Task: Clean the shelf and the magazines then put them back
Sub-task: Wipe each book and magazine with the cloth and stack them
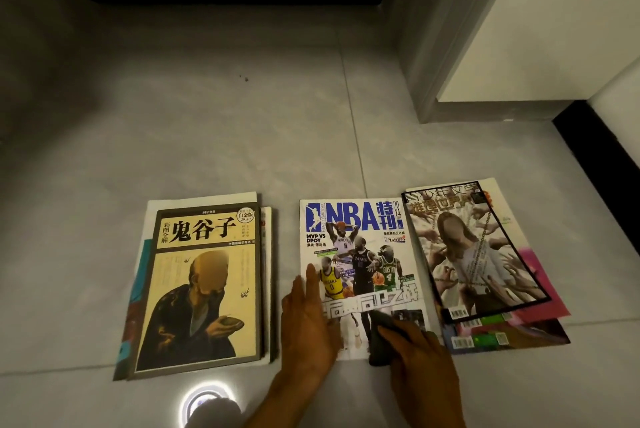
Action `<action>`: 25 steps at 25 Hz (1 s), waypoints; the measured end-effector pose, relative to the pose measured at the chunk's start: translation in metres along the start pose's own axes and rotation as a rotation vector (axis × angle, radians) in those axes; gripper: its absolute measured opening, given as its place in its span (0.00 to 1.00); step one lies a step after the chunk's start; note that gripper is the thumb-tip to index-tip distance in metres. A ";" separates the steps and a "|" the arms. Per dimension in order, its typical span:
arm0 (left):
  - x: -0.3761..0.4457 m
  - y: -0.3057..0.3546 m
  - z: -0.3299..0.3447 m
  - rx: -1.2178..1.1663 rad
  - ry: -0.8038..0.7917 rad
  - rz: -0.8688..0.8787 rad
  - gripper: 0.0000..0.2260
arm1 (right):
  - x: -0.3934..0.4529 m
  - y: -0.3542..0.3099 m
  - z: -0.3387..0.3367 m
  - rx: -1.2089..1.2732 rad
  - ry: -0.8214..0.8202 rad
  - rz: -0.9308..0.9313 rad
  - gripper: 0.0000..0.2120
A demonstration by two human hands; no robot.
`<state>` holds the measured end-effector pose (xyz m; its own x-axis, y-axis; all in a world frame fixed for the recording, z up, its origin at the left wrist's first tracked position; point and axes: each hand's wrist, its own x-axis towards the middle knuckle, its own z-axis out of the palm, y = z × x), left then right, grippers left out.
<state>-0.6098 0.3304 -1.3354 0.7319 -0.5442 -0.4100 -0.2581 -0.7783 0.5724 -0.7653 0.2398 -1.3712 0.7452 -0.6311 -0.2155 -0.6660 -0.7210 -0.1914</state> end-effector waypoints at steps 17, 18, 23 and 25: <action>-0.020 0.023 -0.048 -0.526 0.262 0.164 0.11 | 0.047 -0.058 -0.112 0.326 0.674 -0.336 0.19; -0.019 0.027 -0.056 -0.537 0.275 0.224 0.11 | 0.052 -0.061 -0.119 0.206 0.662 -0.444 0.20; -0.020 0.037 -0.071 -0.550 0.222 0.358 0.11 | 0.080 -0.050 -0.122 -0.040 0.413 -0.561 0.32; -0.022 0.035 -0.071 -0.529 0.170 0.334 0.18 | 0.106 -0.022 -0.120 -0.012 0.302 -0.431 0.32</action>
<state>-0.5899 0.3373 -1.2555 0.7665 -0.6398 -0.0559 -0.1756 -0.2925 0.9400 -0.6675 0.1548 -1.2743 0.9293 -0.3294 0.1668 -0.2974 -0.9356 -0.1903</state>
